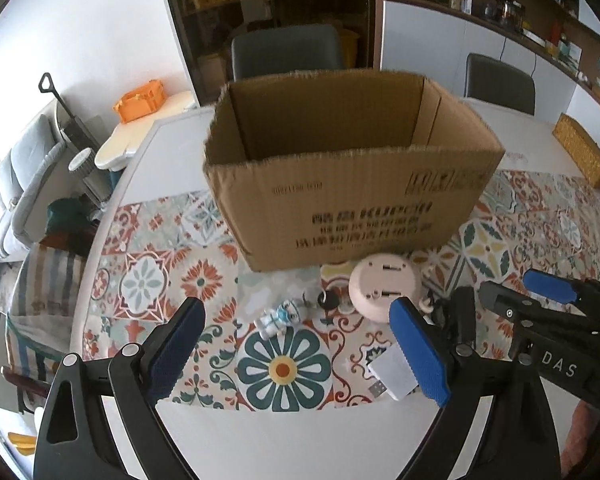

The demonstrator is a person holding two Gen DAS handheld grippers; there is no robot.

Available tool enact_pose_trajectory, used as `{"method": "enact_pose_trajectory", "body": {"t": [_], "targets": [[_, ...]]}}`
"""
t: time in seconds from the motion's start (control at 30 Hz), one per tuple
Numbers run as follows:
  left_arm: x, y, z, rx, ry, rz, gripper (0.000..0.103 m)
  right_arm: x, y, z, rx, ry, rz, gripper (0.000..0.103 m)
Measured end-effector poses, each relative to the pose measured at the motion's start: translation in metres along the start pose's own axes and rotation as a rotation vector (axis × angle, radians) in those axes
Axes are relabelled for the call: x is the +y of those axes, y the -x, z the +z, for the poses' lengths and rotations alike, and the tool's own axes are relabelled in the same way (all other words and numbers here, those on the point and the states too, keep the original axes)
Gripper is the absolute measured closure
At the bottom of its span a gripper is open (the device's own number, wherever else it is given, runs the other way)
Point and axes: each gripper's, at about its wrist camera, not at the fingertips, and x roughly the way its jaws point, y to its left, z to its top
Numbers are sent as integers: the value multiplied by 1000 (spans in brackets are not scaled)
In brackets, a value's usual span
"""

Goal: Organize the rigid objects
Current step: 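Move the right gripper to the black rectangular device while the left approaches the white charger, then close the right gripper on the black rectangular device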

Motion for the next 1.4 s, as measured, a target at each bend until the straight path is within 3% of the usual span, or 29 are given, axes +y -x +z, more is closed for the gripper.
{"method": "enact_pose_trajectory", "body": {"t": [0.6,1.4], "targets": [[-17,-44,-22,79,-60,-13,8,-9,-59,-15,129,-18,-27,54],[-16,-60,-28,120,-53,-18,8,5,-109,-15,167,-13,-66,62]]}}
